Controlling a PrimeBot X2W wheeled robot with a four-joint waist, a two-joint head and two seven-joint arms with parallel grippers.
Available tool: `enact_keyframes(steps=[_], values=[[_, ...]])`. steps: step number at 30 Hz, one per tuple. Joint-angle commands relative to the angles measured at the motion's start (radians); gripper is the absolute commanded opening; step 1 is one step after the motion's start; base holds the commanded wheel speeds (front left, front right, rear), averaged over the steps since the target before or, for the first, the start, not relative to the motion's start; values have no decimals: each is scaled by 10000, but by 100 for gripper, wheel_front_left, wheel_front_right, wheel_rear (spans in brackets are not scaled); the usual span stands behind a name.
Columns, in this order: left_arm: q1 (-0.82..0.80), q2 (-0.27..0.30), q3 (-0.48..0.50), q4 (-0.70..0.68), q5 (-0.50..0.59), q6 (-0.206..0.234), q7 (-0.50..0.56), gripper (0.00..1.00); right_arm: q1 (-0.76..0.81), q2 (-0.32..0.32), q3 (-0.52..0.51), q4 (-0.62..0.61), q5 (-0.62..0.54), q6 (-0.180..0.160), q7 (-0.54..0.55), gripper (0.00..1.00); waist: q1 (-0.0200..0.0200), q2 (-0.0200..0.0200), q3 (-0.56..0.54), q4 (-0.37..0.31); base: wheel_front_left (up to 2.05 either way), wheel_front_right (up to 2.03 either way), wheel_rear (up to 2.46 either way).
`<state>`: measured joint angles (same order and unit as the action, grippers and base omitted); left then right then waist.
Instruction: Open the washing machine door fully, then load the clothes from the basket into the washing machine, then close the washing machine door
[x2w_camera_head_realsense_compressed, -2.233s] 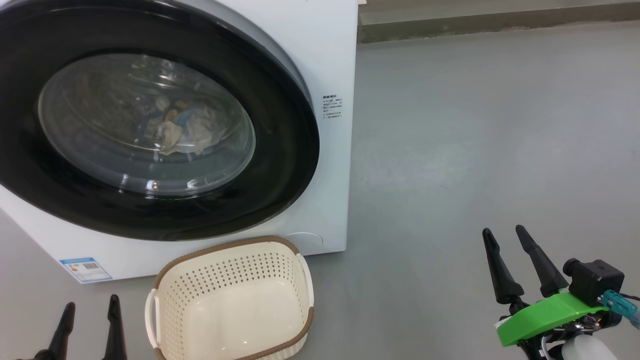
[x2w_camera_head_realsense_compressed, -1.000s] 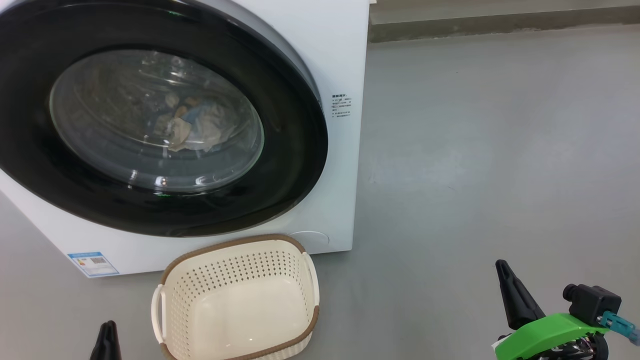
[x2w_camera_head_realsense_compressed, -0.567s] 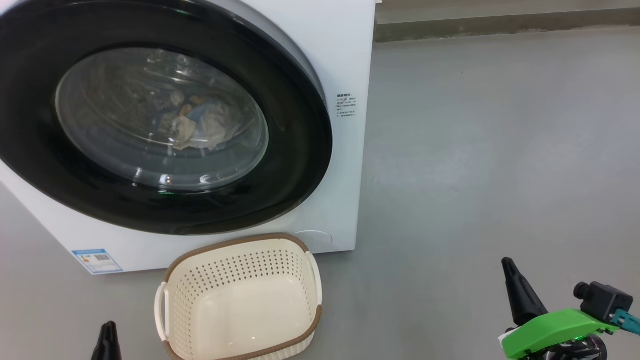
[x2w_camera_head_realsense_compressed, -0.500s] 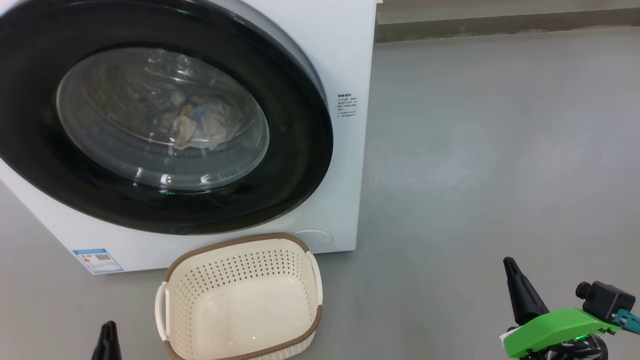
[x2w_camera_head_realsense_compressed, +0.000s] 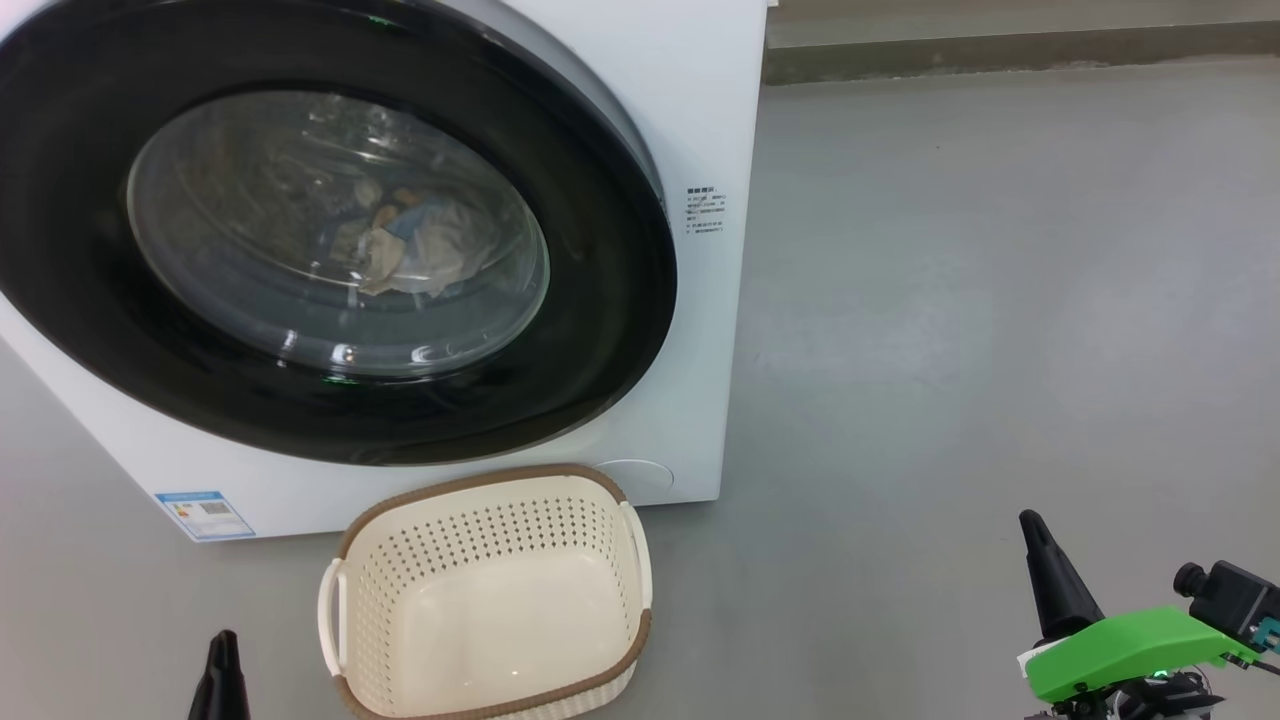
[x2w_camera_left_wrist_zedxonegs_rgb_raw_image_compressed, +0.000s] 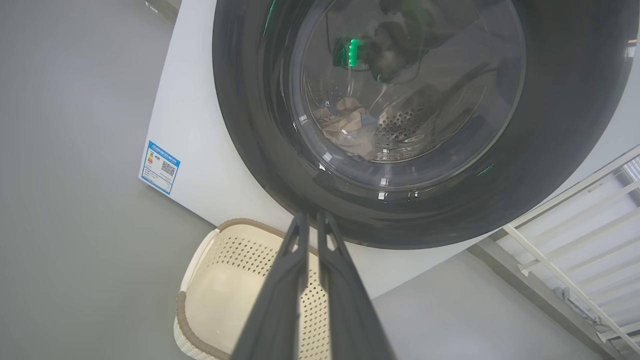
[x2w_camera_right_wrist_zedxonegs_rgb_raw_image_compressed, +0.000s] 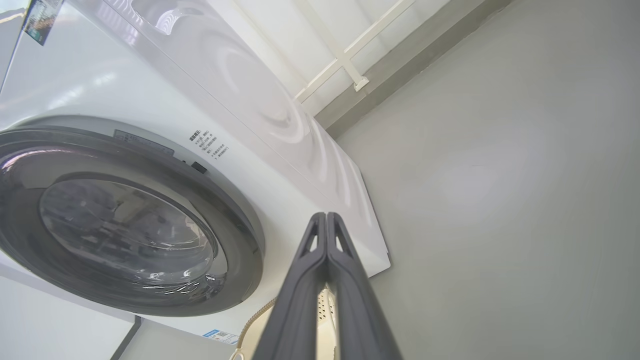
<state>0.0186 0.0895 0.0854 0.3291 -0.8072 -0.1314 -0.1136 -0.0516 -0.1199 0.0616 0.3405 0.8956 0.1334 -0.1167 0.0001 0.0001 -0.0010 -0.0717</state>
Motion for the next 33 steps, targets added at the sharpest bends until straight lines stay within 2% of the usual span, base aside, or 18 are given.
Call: enact_keyframes(steps=[1,33], values=[[-425,91,143,-343,-324,2,69,0,-363,-37,-20,-303,357,-9,64,0,0,-1,1,17,0,0,0],[-772,-108,204,-549,-3492,4,978,0,-442,237,-698,-575,3181,-17,956,0,0,-1,17,306,0,0,0]])
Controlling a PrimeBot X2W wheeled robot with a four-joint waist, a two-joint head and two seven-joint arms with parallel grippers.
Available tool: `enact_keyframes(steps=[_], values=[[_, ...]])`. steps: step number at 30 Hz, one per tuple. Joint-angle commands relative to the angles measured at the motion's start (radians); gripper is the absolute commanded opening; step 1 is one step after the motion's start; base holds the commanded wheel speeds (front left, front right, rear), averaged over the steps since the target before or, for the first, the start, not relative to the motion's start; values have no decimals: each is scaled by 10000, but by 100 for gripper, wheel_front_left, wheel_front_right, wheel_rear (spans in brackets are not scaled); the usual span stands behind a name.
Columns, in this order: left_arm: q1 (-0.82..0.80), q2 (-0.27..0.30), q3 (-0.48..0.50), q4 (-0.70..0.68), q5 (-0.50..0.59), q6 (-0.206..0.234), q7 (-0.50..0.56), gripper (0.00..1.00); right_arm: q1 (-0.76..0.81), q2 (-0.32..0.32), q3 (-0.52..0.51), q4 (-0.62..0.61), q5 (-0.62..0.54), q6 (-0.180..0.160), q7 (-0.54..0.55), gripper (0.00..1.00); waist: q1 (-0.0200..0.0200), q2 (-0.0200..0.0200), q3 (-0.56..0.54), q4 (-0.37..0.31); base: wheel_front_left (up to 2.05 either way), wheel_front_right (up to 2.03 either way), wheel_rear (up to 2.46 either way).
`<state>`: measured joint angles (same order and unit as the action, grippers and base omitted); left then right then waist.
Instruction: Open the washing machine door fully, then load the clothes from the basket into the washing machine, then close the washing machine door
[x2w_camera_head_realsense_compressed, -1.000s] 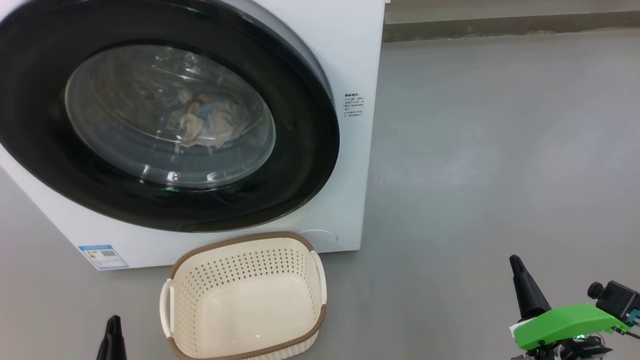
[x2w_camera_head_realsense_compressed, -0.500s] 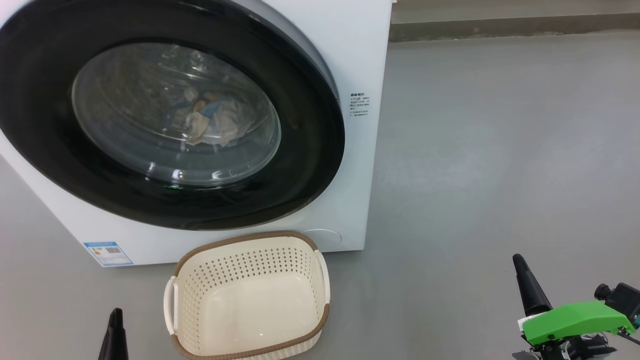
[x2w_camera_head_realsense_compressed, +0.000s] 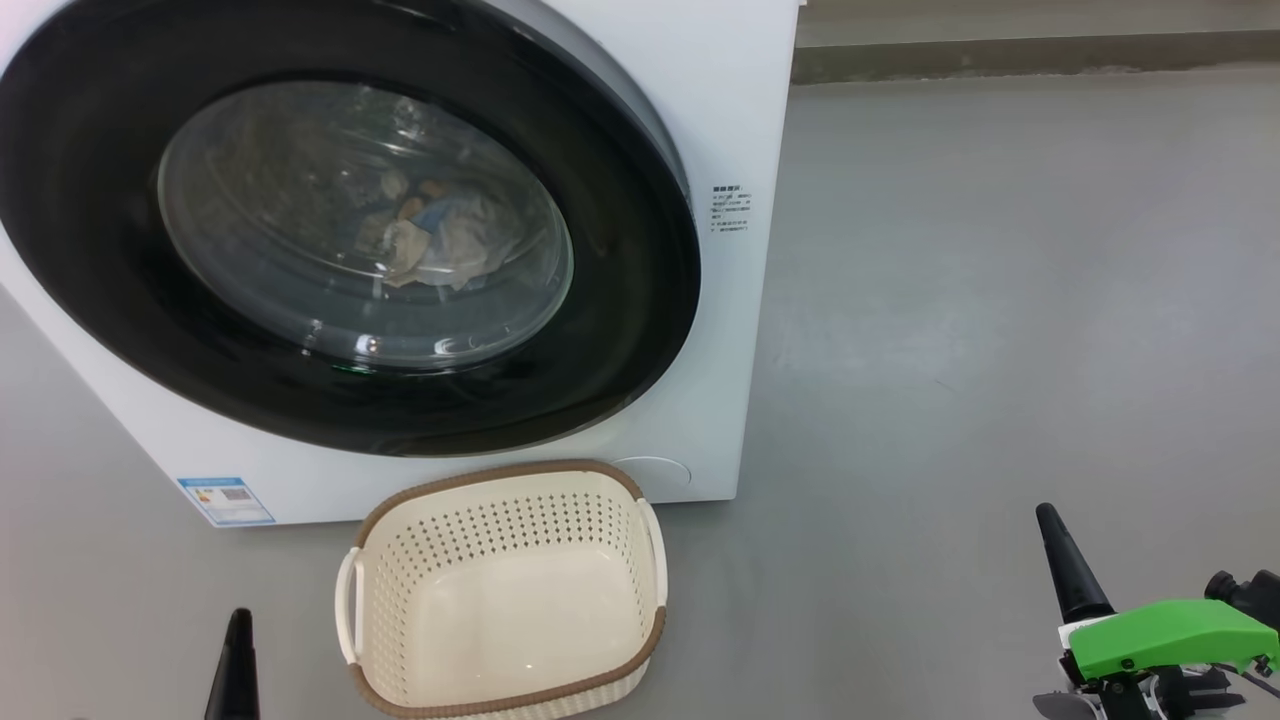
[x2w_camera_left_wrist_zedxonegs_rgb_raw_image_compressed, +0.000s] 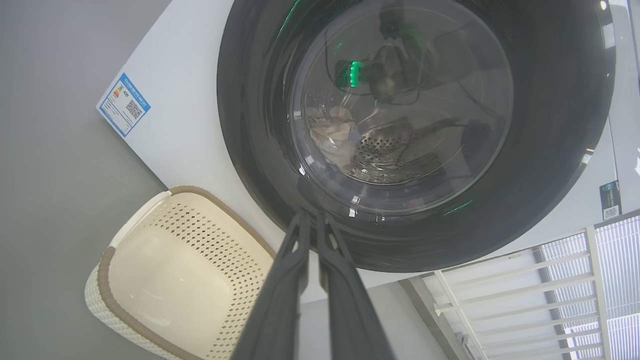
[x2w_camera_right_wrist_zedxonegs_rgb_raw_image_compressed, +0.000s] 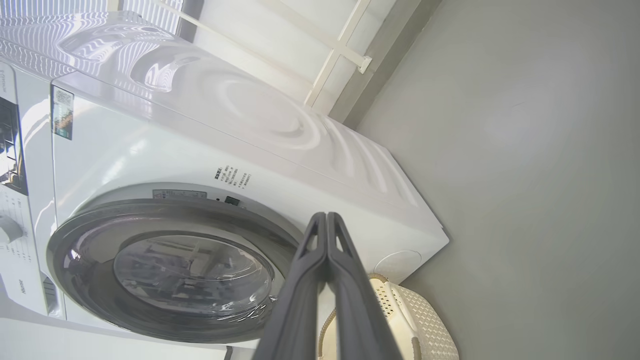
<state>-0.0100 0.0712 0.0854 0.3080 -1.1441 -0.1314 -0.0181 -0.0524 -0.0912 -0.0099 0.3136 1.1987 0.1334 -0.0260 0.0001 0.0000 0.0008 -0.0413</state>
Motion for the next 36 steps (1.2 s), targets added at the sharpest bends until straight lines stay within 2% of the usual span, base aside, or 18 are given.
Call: enact_keyframes(steps=[1,36], values=[[-498,67,206,-345,-229,4,54,0,-437,-41,-6,-315,243,-17,79,0,0,0,1,11,0,0,0],[-878,-151,270,-571,-3707,7,1049,0,-525,272,-768,-612,3325,-25,1071,0,0,0,18,328,0,0,0]])
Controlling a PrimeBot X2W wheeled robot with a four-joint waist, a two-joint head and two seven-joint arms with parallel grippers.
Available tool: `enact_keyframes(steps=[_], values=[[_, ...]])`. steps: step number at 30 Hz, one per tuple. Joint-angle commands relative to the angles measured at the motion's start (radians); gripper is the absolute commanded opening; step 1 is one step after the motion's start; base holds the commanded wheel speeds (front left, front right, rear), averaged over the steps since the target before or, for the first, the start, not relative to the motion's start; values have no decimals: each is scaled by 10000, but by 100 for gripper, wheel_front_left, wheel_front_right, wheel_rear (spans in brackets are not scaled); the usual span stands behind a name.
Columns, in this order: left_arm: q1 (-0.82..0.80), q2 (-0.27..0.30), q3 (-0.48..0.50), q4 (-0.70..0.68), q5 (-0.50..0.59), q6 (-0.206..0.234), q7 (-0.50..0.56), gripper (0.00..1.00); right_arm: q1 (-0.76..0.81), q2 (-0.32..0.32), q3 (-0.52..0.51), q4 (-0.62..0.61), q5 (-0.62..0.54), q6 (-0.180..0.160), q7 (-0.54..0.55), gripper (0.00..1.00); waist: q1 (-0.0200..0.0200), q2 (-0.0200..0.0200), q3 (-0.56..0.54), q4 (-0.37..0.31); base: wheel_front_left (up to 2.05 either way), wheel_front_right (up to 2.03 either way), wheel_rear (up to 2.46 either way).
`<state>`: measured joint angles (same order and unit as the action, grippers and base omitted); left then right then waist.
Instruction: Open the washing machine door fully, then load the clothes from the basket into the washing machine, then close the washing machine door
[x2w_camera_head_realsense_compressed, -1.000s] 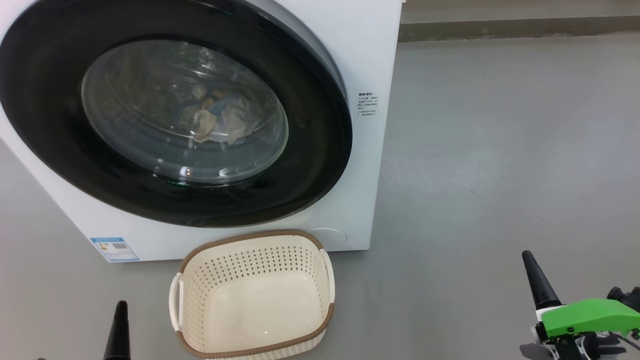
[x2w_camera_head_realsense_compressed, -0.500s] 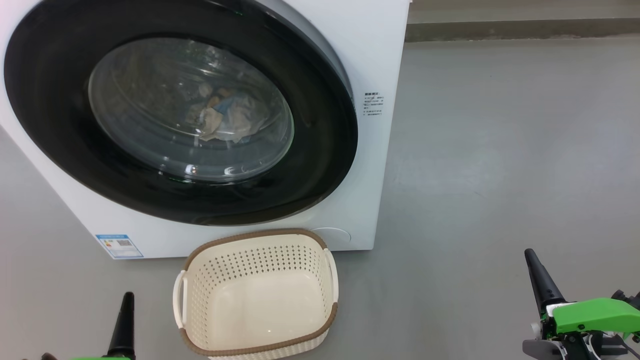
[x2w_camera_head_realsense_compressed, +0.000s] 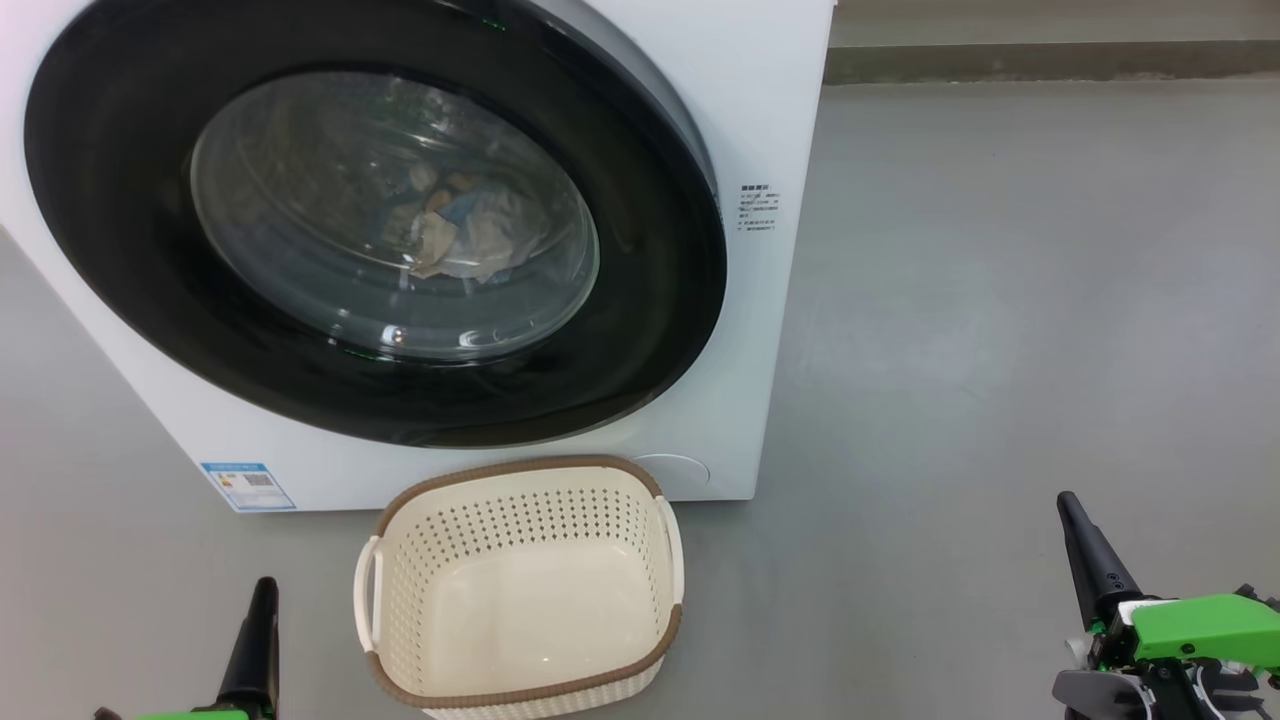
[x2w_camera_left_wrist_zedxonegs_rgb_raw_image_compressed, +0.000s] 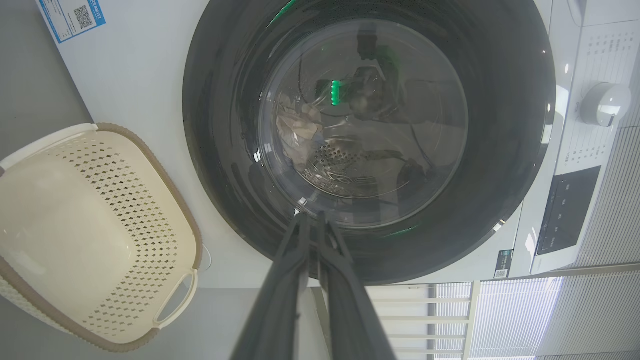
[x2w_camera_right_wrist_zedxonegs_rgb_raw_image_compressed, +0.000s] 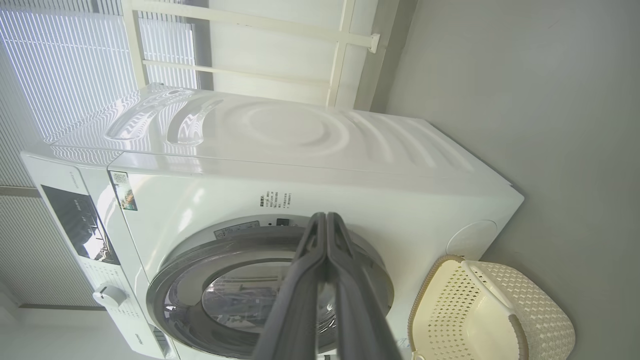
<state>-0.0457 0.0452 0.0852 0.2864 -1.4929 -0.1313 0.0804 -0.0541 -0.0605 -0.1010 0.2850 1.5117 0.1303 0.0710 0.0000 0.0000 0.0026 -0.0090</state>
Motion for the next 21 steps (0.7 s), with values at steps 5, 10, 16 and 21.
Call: enact_keyframes(steps=[5,10,16,21], values=[[-577,77,281,-387,-732,5,210,0,-521,12,30,-370,649,5,248,0,0,0,3,52,0,0,0],[-623,51,289,-415,-1155,6,331,0,-532,51,-64,-406,1022,4,370,0,0,0,5,90,0,0,0],[-623,51,289,-415,-1155,6,330,0,-532,55,-71,-406,1017,4,375,0,0,0,5,90,0,0,0],[-623,51,288,-415,-1155,6,330,0,-533,60,-77,-406,1012,4,380,0,0,0,5,90,0,0,0]])
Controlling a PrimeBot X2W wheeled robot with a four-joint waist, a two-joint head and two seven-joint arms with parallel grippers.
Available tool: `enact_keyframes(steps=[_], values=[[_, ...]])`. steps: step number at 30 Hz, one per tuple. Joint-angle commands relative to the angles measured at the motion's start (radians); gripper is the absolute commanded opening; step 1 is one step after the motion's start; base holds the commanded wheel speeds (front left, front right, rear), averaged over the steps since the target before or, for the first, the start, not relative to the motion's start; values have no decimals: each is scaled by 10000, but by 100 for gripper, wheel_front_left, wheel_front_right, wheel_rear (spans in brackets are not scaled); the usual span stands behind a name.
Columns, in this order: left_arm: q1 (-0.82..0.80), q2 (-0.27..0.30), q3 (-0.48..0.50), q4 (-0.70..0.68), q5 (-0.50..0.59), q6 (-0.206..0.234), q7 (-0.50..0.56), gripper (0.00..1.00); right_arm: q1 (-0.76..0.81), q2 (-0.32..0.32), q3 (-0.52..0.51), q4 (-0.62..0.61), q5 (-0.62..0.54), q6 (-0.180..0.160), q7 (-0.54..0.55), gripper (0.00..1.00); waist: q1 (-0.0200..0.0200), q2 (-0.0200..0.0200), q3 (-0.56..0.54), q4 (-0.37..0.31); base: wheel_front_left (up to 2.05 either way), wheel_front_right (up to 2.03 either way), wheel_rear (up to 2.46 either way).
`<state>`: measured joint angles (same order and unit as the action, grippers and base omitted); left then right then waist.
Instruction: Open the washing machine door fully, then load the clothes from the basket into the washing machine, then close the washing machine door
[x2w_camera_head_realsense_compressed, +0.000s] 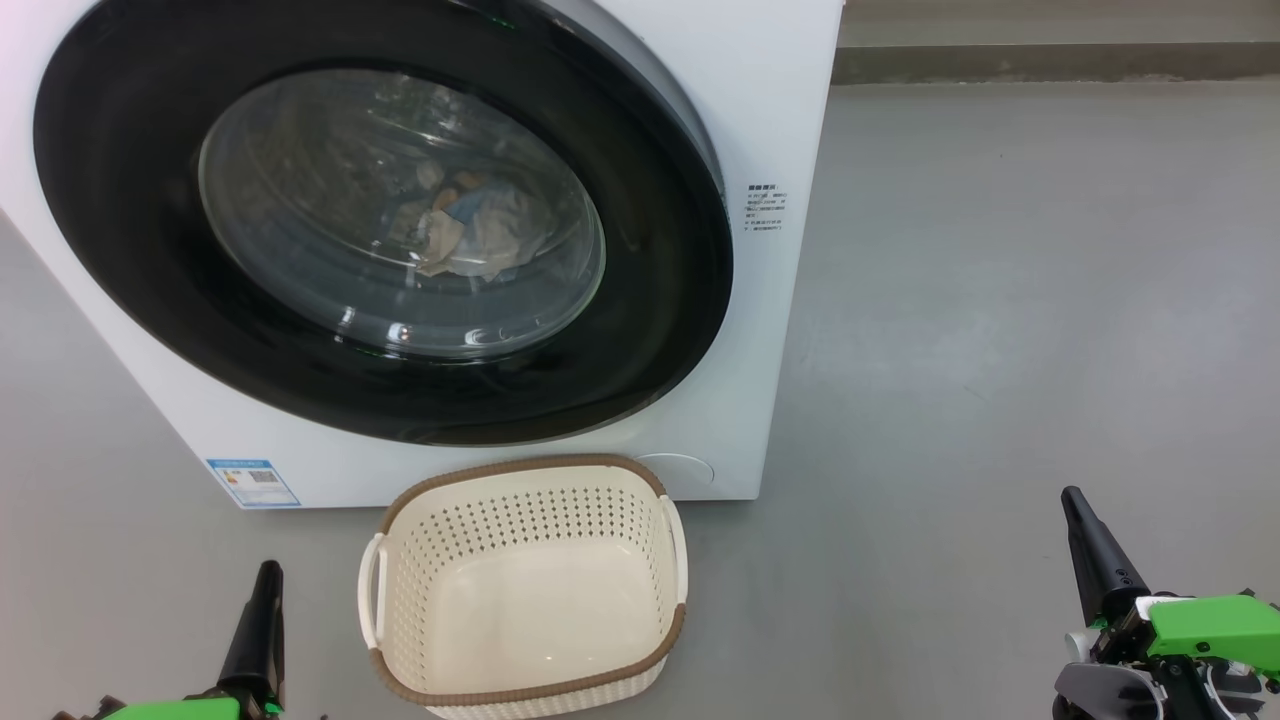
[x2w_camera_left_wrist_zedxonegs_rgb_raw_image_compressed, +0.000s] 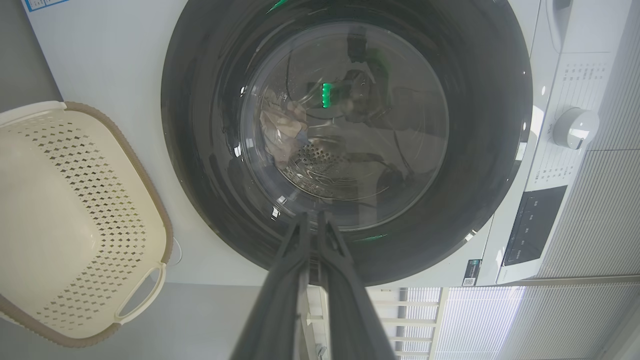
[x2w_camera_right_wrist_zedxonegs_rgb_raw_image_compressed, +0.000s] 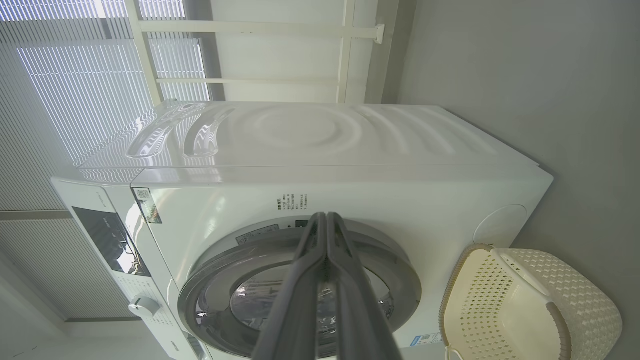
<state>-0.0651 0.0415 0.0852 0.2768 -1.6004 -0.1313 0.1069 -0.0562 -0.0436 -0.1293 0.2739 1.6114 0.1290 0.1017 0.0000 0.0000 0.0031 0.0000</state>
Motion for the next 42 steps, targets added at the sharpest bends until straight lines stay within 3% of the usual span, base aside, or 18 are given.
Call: enact_keyframes(steps=[1,42], values=[[-428,87,288,-319,-80,6,65,0,-512,-109,206,-294,14,17,74,0,0,0,0,0,0,0,0],[-428,87,286,-319,-81,6,64,0,-515,-89,177,-293,-10,17,97,0,0,0,0,0,0,0,0]])
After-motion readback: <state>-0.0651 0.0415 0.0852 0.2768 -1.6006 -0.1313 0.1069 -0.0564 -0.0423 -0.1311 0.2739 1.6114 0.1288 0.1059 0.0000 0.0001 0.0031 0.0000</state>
